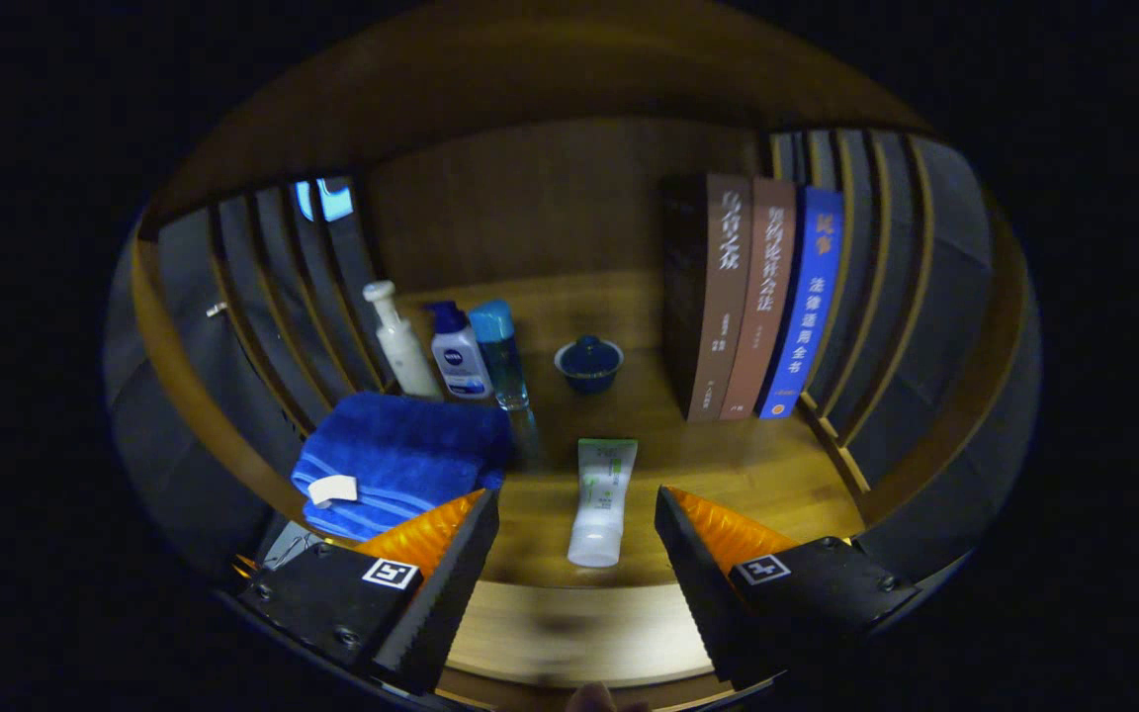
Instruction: Pull open the drawer, take out the items inside it, and place them on the countertop above the cabinet.
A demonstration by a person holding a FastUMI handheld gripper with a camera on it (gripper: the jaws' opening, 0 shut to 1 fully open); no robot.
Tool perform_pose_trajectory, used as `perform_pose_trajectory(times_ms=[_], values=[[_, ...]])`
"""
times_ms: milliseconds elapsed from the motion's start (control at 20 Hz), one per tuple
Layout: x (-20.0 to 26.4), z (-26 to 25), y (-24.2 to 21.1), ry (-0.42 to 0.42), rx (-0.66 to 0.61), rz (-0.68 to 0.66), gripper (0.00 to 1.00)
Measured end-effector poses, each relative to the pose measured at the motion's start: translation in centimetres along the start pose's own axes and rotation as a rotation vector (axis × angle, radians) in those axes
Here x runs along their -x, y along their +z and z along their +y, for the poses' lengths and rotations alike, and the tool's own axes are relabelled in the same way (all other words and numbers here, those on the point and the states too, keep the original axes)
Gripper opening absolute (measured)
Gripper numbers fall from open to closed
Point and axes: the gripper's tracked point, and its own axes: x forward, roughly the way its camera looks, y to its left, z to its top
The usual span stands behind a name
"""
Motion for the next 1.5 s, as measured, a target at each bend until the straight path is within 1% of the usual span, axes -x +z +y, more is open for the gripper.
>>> perform_pose_trajectory(times_ms=[200,400,600,750,900,1100,1350,1500], values=[[6.2,0.4,-1.0,-0.005,-0.004,-0.165,1.00],[11.5,0.2,-3.0,-0.035,0.033,-0.317,1.00],[15.6,0.0,-5.1,-0.045,0.060,-0.464,0.99],[17.5,0.2,-7.8,-0.035,0.063,-0.521,0.99],[17.8,0.3,-11.4,-0.029,0.063,-0.529,0.99],[17.0,-0.2,-15.7,-0.035,0.068,-0.529,0.99],[14.0,-0.8,-20.8,-0.034,0.070,-0.486,0.99],[12.0,-0.6,-23.0,-0.029,0.073,-0.453,0.99]])
